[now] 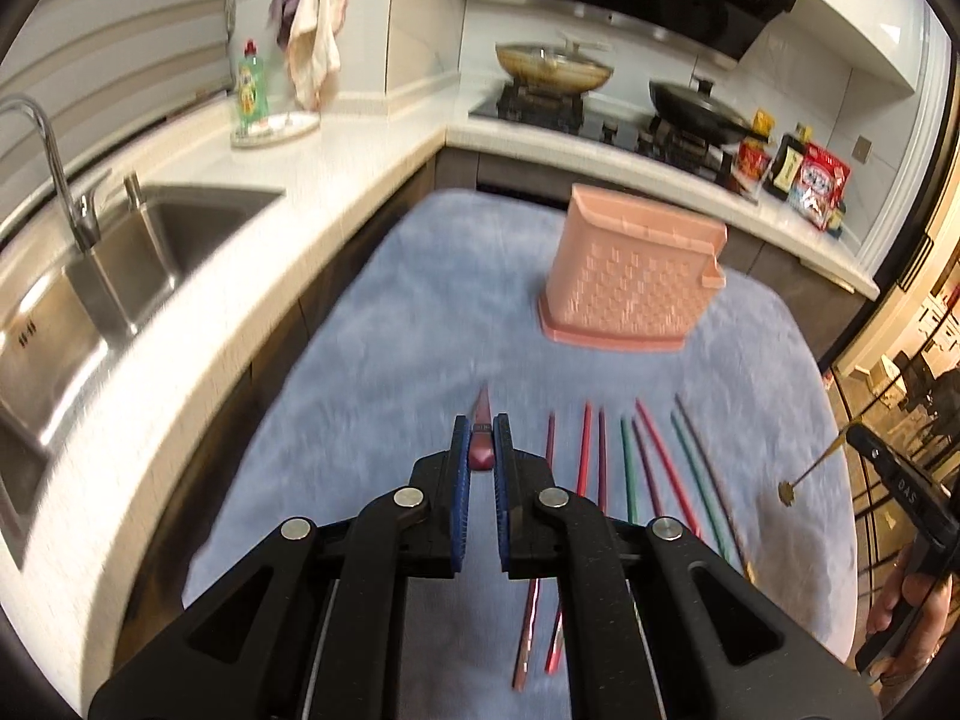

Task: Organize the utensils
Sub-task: 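Lift the chopstick and spoon and carry both toward the pink holder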

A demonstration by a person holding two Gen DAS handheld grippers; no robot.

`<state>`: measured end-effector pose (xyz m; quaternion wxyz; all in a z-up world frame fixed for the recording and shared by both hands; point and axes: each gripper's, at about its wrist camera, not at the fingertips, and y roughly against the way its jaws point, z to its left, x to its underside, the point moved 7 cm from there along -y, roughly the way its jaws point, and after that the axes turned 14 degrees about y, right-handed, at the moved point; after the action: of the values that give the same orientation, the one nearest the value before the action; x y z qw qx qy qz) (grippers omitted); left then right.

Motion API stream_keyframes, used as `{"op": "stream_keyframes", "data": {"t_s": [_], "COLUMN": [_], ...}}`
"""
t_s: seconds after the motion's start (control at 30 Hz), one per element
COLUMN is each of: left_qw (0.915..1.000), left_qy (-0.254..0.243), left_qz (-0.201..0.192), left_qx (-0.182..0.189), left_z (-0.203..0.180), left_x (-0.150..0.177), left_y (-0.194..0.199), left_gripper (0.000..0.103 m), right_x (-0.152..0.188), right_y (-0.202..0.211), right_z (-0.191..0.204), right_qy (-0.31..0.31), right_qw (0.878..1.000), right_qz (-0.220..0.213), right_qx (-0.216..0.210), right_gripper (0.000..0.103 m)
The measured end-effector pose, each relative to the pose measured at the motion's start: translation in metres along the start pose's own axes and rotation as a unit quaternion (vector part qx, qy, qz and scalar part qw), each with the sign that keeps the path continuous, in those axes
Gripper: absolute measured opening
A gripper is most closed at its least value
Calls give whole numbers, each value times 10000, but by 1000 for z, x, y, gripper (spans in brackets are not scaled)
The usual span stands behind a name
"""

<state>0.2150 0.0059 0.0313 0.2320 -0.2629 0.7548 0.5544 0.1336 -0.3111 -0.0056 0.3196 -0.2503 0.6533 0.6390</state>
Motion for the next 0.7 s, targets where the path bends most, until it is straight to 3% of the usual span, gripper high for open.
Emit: {"op": "stream_keyframes", "data": {"t_s": [0.3,0.5,0.7], "left_qw": [9981,9935,9833], "left_qy": [-138,-98,-25], "left_qz": [-603,-1078,-1639], "left_qx": [5,360,790], "left_z": [-24,-52,-88], "left_x": [-77,-135,-188], "left_y": [1,25,54], "left_gripper": [7,7,7], "right_x": [-70,-130,-178], "right_y": [-4,-15,-39], "right_z": [3,0,-5], "right_qy": [-93,-240,-493], "right_qw": [9983,9947,9897], "right_qz": [-468,-847,-1090], "right_qx": [-331,-526,-790], "right_gripper": [1,1,1]}}
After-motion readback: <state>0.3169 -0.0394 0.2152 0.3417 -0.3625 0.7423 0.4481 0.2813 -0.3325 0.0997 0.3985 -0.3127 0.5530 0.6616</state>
